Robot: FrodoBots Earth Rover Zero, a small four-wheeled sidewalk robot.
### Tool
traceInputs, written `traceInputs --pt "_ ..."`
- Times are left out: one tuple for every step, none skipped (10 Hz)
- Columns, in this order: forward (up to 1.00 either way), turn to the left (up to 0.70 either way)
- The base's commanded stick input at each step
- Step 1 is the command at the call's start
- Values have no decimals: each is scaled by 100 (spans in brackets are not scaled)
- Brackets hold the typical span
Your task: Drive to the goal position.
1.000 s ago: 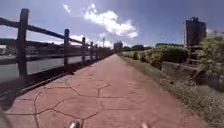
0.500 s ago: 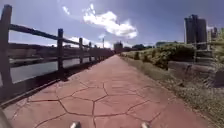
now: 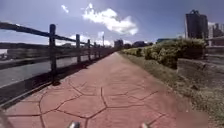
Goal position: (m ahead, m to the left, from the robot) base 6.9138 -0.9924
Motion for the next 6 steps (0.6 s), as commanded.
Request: traceInputs --pt "85 -34" --pt "85 -2" --pt "85 0" --pt "85 0" --pt "85 0" --pt "85 0"
